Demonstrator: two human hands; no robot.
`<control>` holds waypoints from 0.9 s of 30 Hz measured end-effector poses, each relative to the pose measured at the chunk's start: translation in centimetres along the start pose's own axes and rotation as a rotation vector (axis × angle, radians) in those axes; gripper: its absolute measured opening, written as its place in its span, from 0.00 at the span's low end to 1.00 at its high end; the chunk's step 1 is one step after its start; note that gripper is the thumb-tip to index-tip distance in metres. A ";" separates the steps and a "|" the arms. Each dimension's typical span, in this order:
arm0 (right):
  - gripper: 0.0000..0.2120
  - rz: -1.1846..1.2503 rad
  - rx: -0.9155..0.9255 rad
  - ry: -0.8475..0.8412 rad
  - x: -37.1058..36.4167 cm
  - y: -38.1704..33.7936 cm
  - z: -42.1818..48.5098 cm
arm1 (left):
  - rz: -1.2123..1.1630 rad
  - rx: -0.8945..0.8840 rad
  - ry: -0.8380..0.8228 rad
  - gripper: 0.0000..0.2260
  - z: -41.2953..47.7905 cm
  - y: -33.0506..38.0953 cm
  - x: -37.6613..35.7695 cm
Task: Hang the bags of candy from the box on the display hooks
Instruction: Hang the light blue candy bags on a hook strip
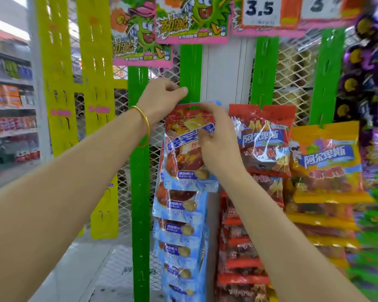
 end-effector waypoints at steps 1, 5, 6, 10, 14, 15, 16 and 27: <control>0.21 0.007 -0.002 -0.005 -0.2 0.0 0.3 | -0.011 0.014 -0.011 0.09 0.1 0.0 -0.2; 0.21 0.025 -0.017 -0.014 -0.5 -0.1 1.5 | -0.057 0.074 0.007 0.12 0.5 -0.1 -0.5; 0.21 0.020 -0.024 -0.015 -0.5 0.0 1.6 | -0.077 0.089 0.012 0.13 0.5 -0.2 -0.5; 0.22 0.003 -0.049 -0.028 -0.6 0.4 1.9 | -0.123 0.115 0.018 0.13 0.5 -0.3 -0.5; 0.22 -0.025 -0.062 -0.071 -0.6 0.3 2.0 | -0.142 0.145 0.017 0.11 0.4 -0.4 -0.3; 0.21 -0.021 -0.071 -0.076 -0.6 0.3 1.9 | -0.144 0.148 0.014 0.11 0.4 -0.4 -0.3; 0.21 -0.015 -0.080 -0.079 -0.6 0.3 1.8 | -0.150 0.149 0.013 0.11 0.3 -0.4 -0.3; 0.21 -0.007 -0.133 -0.071 -0.6 1.3 -0.8 | -0.091 0.053 0.055 0.08 -1.7 -0.4 0.0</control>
Point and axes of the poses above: each hand's wrist, its own z-axis towards the middle knuckle, its own x-axis out of the back of the hand, y = z × x, the point moved 7 cm from there along z, towards the middle knuckle, and after that the axes turned 10 degrees about z, right-handed, at the moved point
